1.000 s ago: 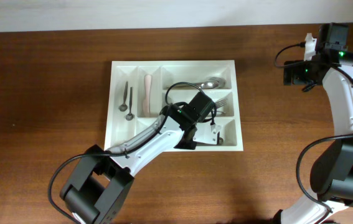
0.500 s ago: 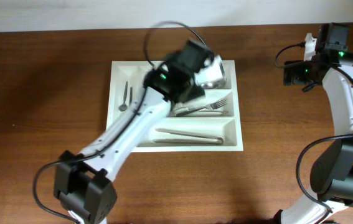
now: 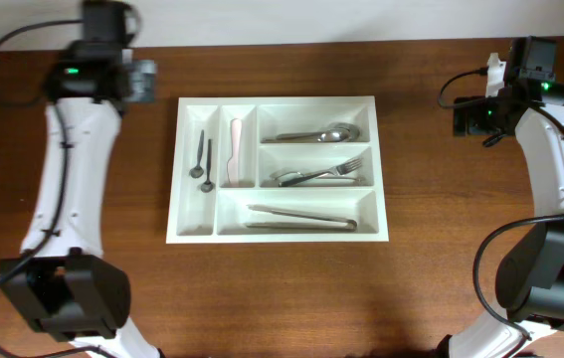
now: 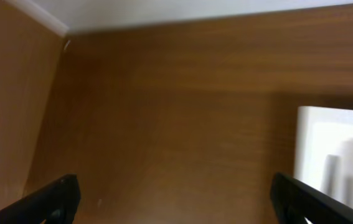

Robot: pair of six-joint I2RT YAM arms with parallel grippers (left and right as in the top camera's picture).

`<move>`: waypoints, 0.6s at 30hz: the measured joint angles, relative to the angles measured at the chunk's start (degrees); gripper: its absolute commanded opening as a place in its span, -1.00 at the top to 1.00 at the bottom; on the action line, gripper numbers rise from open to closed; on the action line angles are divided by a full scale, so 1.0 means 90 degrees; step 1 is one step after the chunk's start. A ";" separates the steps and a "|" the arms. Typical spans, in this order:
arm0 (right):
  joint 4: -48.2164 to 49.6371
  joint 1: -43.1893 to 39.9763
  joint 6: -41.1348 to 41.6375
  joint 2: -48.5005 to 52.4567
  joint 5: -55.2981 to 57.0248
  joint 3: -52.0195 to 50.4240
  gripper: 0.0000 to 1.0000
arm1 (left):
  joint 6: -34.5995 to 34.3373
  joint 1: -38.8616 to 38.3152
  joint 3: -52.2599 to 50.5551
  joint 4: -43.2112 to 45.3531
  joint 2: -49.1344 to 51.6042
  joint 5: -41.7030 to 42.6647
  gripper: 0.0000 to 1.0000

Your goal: Pack container

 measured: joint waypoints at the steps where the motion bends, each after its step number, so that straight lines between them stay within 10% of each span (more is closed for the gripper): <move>1: 0.0000 0.0000 0.0002 0.0002 0.0000 0.0000 -0.98 | -0.0102 0.0182 0.0000 -0.0087 -0.0002 -0.0002 -0.99; 18: 0.0000 0.0000 0.0002 0.0000 0.0002 0.0000 -0.98 | -0.0364 0.0452 0.0000 -0.0551 -0.0002 -0.0017 -0.99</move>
